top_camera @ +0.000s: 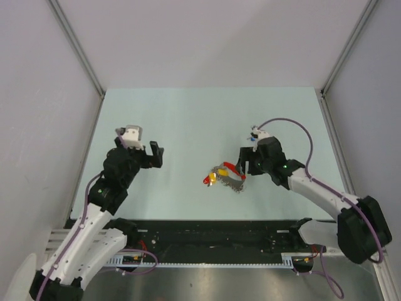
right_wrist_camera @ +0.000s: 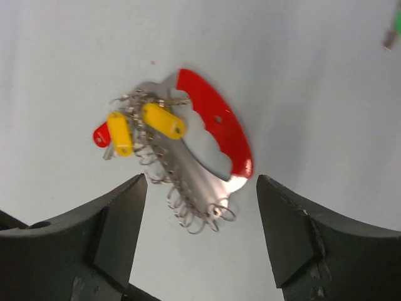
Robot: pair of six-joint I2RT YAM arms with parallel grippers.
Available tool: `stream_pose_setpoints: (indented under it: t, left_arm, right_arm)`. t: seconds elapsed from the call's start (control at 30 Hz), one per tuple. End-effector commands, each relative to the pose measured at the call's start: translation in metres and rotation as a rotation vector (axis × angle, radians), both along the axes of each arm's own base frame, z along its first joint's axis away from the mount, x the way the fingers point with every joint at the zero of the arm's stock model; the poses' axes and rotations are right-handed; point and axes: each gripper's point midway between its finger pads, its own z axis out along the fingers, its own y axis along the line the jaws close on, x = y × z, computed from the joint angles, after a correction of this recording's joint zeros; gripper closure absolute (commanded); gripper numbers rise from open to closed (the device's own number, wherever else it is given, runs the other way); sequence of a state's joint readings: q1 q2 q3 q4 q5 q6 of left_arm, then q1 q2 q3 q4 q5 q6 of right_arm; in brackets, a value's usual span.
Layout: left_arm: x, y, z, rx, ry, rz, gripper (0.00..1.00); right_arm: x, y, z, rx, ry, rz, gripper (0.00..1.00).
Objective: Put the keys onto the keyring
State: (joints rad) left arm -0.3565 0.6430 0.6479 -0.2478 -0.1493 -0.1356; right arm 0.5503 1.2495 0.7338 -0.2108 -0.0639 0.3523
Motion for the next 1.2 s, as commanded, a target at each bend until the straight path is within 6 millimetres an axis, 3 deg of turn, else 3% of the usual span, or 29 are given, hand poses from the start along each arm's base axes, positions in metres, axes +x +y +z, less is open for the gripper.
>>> stream_pose_setpoints:
  t: [0.0, 0.07, 0.1, 0.17, 0.2, 0.27, 0.3, 0.37, 0.4, 0.53, 0.6, 0.8, 0.83, 1.0, 1.17]
  left_arm:
    - [-0.012, -0.077, -0.012, -0.061, 0.096, -0.249, 0.0]
    - [-0.013, -0.099, -0.032, -0.046, 0.159, -0.274, 0.01]
    - [-0.019, -0.119, -0.034, -0.048, 0.157, -0.323, 0.03]
    - [-0.02, -0.136, -0.044, -0.056, 0.183, -0.331, 0.04]
    - [-0.022, -0.154, -0.052, -0.051, 0.2, -0.366, 0.05]
    - [-0.021, -0.172, -0.055, -0.062, 0.212, -0.376, 0.07]
    - [-0.024, -0.184, -0.069, -0.037, 0.246, -0.396, 0.07]
    - [-0.022, -0.197, -0.069, -0.042, 0.251, -0.397, 0.08]
    - [-0.024, -0.204, -0.079, -0.034, 0.279, -0.395, 0.09]
    - [-0.017, -0.21, -0.085, -0.08, 0.28, -0.35, 0.11]
    - [-0.016, -0.208, -0.091, -0.09, 0.285, -0.333, 0.12]
    - [-0.013, -0.197, -0.1, -0.106, 0.286, -0.26, 0.14]
    - [-0.014, -0.195, -0.101, -0.106, 0.284, -0.254, 0.14]
    - [-0.016, -0.186, -0.103, -0.115, 0.273, -0.233, 0.12]
    - [-0.018, -0.181, -0.105, -0.127, 0.264, -0.224, 0.11]
  right_arm:
    - [-0.005, -0.015, 0.013, 0.139, -0.064, -0.058, 0.25]
    - [-0.002, -0.024, 0.025, 0.169, -0.125, -0.084, 0.26]
    - [-0.005, -0.028, 0.017, 0.169, -0.118, -0.095, 0.26]
    - [-0.005, -0.03, 0.021, 0.192, -0.147, -0.11, 0.27]
    - [-0.006, -0.029, 0.02, 0.198, -0.146, -0.107, 0.27]
    - [-0.01, -0.028, 0.019, 0.198, -0.148, -0.102, 0.29]
    - [-0.011, -0.028, 0.02, 0.197, -0.154, -0.101, 0.31]
    - [-0.014, -0.024, 0.021, 0.187, -0.166, -0.067, 0.35]
    - [-0.016, -0.021, 0.018, 0.179, -0.159, -0.047, 0.37]
    - [-0.018, -0.003, 0.014, 0.19, -0.149, 0.035, 0.5]
    - [-0.023, 0.007, 0.006, 0.173, -0.12, 0.076, 0.51]
    - [-0.02, 0.032, -0.001, 0.058, -0.13, 0.135, 0.5]
    - [-0.025, 0.033, -0.014, -0.003, -0.107, 0.136, 0.49]
    - [-0.017, 0.043, -0.021, -0.116, -0.146, 0.102, 0.46]
    - [-0.02, 0.046, -0.047, -0.217, -0.103, 0.105, 0.44]
